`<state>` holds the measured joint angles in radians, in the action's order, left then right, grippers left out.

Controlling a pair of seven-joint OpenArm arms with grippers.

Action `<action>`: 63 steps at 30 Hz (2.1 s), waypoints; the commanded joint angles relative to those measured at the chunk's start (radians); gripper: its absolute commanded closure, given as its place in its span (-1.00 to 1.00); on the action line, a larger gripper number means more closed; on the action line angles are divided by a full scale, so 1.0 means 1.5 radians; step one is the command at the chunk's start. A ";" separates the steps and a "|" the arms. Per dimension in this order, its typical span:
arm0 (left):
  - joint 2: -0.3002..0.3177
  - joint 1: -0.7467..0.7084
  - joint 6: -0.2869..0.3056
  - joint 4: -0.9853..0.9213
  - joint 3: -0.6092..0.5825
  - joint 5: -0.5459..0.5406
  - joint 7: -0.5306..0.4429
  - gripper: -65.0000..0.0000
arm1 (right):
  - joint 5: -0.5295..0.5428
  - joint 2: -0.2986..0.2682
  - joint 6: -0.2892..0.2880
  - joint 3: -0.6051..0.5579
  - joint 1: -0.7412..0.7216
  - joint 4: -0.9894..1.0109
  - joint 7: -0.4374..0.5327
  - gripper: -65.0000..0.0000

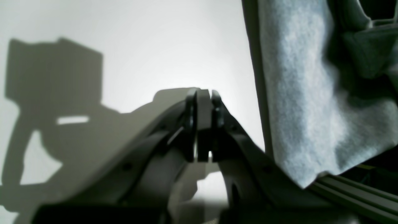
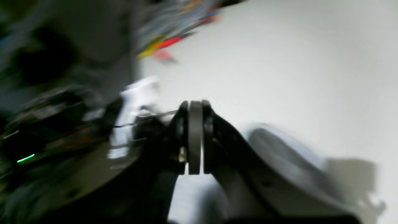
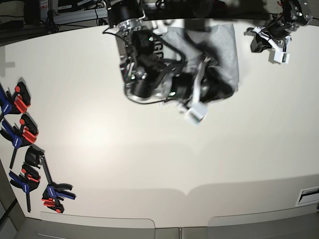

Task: Fold the T-shirt properly

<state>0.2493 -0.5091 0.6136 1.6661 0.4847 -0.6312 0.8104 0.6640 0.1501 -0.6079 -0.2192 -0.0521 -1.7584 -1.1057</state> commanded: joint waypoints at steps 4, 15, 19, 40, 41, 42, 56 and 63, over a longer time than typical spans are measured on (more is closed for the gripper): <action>0.008 -0.002 0.002 0.006 0.003 -0.001 -0.003 1.00 | -0.038 0.005 0.014 0.130 0.007 -0.039 0.001 1.00; 0.008 -0.002 0.003 0.006 0.003 -0.001 -0.002 1.00 | 0.007 0.002 0.019 0.181 0.144 -0.039 -0.018 1.00; 0.008 -0.002 0.003 0.006 0.003 -0.001 0.000 1.00 | -0.065 0.002 0.036 0.109 0.167 -0.039 0.013 1.00; 0.008 -0.002 0.002 0.006 0.003 -0.001 -0.001 1.00 | -0.423 0.005 0.183 -0.170 0.145 -0.040 0.122 1.00; 0.008 -0.002 0.002 0.006 0.003 -0.001 -0.001 1.00 | -0.423 0.005 0.193 -0.143 0.145 -0.040 0.124 1.00; 0.008 -0.002 0.002 0.006 0.003 -0.001 -0.001 1.00 | -0.416 0.005 0.196 -0.116 0.145 -0.040 0.124 1.00; 0.008 -0.002 0.002 0.006 0.003 -0.001 -0.001 1.00 | -0.386 0.005 0.222 0.041 0.146 -0.040 0.165 1.00; 0.008 -0.002 0.002 0.006 0.003 -0.001 -0.001 1.00 | -0.357 0.005 0.219 0.037 0.164 -0.039 0.114 1.00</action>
<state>0.2497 -0.5091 0.6136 1.6661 0.4847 -0.6312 0.8108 0.1154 0.1493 -0.2794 -0.1570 0.2005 -1.7996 -0.9436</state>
